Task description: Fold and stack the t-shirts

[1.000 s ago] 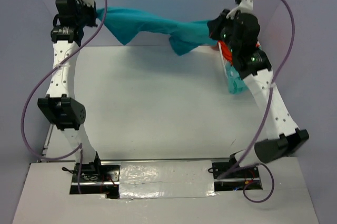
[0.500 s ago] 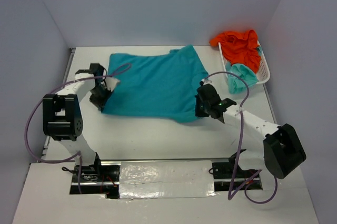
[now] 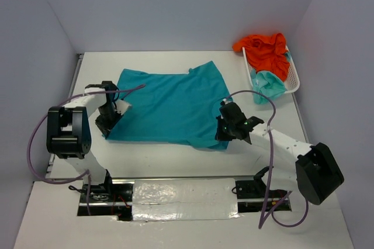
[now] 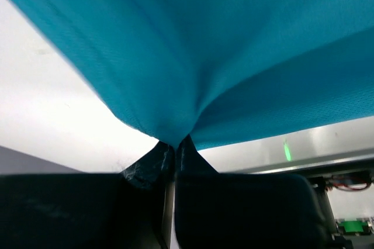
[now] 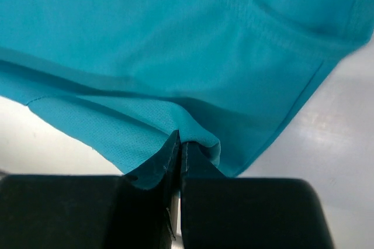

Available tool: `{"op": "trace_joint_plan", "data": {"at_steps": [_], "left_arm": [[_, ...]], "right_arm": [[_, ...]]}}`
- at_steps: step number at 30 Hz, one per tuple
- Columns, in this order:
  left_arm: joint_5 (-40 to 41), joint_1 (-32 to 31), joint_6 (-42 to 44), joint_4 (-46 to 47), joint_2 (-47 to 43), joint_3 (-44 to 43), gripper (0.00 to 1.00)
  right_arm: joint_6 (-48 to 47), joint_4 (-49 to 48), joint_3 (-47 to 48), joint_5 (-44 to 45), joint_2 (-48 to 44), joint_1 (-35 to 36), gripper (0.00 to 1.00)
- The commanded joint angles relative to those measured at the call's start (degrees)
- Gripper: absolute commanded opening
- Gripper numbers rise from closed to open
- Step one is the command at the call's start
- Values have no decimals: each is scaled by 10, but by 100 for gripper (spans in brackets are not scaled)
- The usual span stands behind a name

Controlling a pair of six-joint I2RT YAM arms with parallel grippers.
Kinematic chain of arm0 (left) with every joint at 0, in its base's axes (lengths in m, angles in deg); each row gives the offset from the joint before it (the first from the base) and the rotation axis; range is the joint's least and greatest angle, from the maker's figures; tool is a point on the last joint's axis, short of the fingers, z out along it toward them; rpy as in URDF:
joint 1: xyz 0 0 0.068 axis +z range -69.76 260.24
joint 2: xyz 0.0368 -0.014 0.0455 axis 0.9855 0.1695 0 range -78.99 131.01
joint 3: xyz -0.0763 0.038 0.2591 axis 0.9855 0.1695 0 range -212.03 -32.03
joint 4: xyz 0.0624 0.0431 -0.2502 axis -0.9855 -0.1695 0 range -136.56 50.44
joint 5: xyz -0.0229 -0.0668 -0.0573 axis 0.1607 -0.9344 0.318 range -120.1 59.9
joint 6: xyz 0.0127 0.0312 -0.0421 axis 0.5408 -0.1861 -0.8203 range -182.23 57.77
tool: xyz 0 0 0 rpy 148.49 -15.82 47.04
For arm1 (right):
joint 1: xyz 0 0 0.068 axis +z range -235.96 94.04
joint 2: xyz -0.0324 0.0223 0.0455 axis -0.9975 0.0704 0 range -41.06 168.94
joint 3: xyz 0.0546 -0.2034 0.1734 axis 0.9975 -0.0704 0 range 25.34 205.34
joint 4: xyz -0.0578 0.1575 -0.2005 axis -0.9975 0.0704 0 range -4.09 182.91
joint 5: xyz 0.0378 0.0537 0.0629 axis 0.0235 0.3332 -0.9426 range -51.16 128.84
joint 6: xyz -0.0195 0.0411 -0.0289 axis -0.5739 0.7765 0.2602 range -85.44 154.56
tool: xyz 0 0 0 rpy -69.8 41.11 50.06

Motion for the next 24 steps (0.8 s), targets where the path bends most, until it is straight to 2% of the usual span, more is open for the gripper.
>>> {"op": "trace_joint_plan", "data": {"at_steps": [1, 4, 7, 8, 10, 11, 13, 14, 15, 17, 18, 19, 20, 21, 23, 24], "left_arm": [[28, 2, 12, -53, -36, 11, 10], [24, 2, 7, -66, -47, 10, 8], [9, 2, -3, -61, -51, -13, 15], [13, 2, -6, -44, -50, -20, 30], [34, 2, -16, -25, -46, -30, 47], [71, 3, -16, -3, -47, -29, 59], [122, 12, 1, 32, -71, -14, 61], [149, 18, 13, 58, -90, -5, 70], [194, 30, 46, 124, -132, 13, 73], [205, 39, 91, 196, -180, 26, 73], [167, 39, 145, 251, -232, 36, 71], [120, 35, 179, 256, -256, 42, 64], [65, 31, 215, 249, -278, 53, 61], [-35, 19, 287, 202, -300, 70, 57], [-95, 10, 347, 154, -302, 99, 55], [-133, 9, 421, 119, -308, 118, 55]], "right_arm": [[22, 46, -25, -27, -47, 10, 0], [20, 70, -20, -32, -69, 11, 0], [7, 68, 2, -34, -61, 12, 0], [5, 64, 14, -35, -51, 10, 0], [1, 59, 25, -40, -17, 12, 0], [1, 57, 30, -42, -2, 12, 0], [1, 51, 28, -44, 0, 10, 0], [3, 50, 23, -43, -3, 11, 0], [4, 49, 20, -43, -13, 12, 0], [4, 48, 15, -41, -24, 12, 0], [4, 47, 15, -39, -25, 11, 0], [2, 47, 16, -36, -26, 11, 0], [-1, 46, 20, -35, -25, 11, 0], [-2, 42, 24, -35, -21, 11, 0], [-6, 34, 26, -42, -18, 10, 0], [-7, 29, 25, -44, -17, 11, 0]]}}
